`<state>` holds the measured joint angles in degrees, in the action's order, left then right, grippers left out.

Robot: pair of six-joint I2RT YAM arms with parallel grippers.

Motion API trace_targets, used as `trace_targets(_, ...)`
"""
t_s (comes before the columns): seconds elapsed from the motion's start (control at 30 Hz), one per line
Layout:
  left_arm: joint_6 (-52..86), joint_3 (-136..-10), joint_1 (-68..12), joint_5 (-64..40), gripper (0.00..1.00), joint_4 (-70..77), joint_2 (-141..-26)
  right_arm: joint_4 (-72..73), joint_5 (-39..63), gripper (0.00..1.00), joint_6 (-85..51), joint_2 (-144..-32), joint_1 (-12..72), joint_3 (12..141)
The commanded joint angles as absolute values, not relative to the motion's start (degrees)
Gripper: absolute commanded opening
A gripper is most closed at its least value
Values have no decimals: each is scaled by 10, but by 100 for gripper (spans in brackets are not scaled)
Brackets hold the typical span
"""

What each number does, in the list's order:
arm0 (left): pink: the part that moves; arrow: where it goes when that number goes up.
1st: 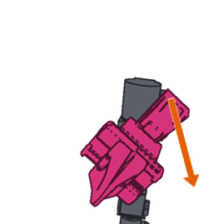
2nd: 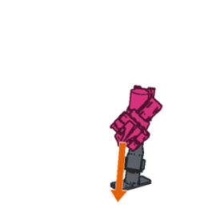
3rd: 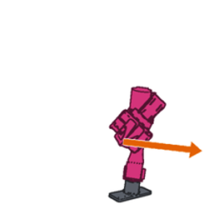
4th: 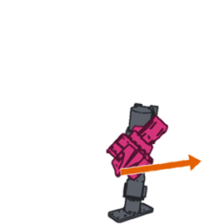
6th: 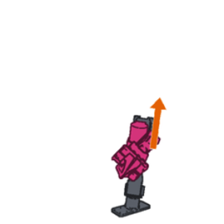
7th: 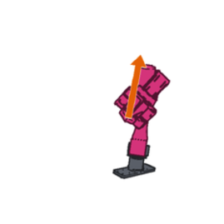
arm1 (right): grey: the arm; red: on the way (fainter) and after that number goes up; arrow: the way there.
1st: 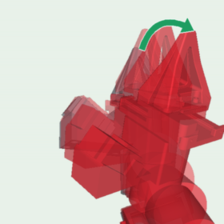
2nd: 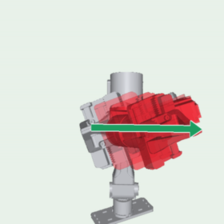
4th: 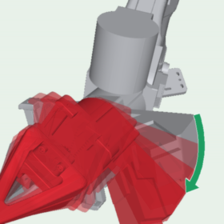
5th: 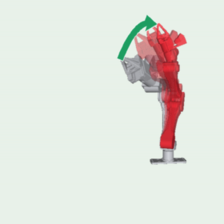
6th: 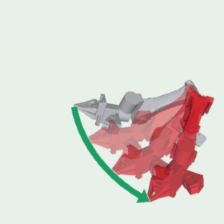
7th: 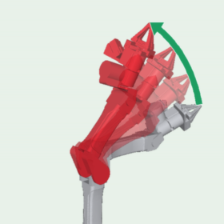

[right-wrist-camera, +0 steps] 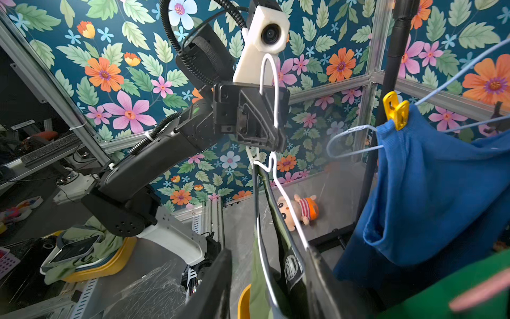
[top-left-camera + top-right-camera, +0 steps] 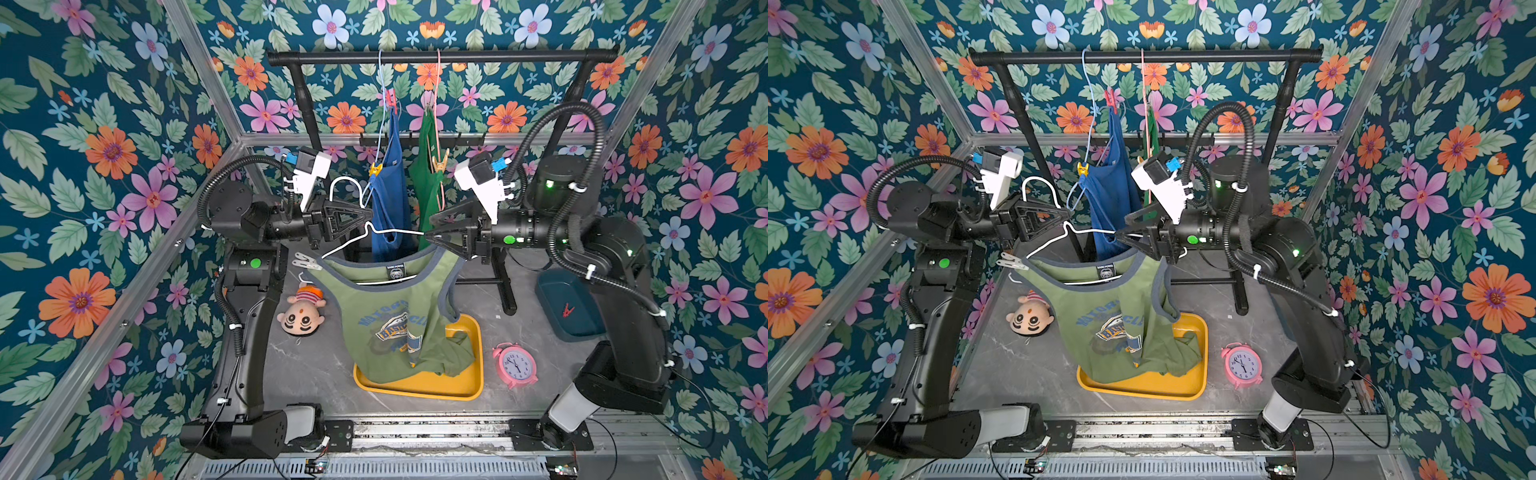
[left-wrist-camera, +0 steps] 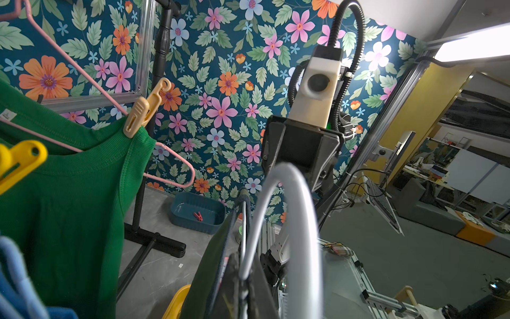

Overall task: Remove the clothespins securing tank tops to the hanger
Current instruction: Adjust the hanger.

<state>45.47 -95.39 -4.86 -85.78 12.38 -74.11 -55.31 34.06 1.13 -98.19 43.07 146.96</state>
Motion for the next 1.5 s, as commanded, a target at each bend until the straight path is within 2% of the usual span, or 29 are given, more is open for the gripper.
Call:
trace_targets(0.0, 463, -957, -52, -859, 0, 138, -741, -543, 351, 43, 33, -1016, 437, 1497)
trace_targets(0.17, 465, -950, -61, -859, 0, 138, -742, -535, 332, 41, 46, -1065, 449, 1553)
trace_targets(0.7, 465, -945, -81, -854, 0, 139, -746, -493, 397, 36, 13, -1107, 472, 1556)
trace_targets(1.1, 463, -940, -93, -852, 0, 139, -747, -468, 431, 27, -14, -1133, 474, 1567)
trace_targets(1.23, 462, -942, -94, -853, 0, 140, -746, -471, 423, 22, -8, -1134, 475, 1568)
trace_targets(1.33, 463, -947, -94, -855, 0, 140, -747, -478, 420, 13, -3, -1133, 475, 1568)
trace_targets(1.47, 463, -953, -94, -853, 0, 140, -747, -483, 420, 9, -1, -1131, 475, 1564)
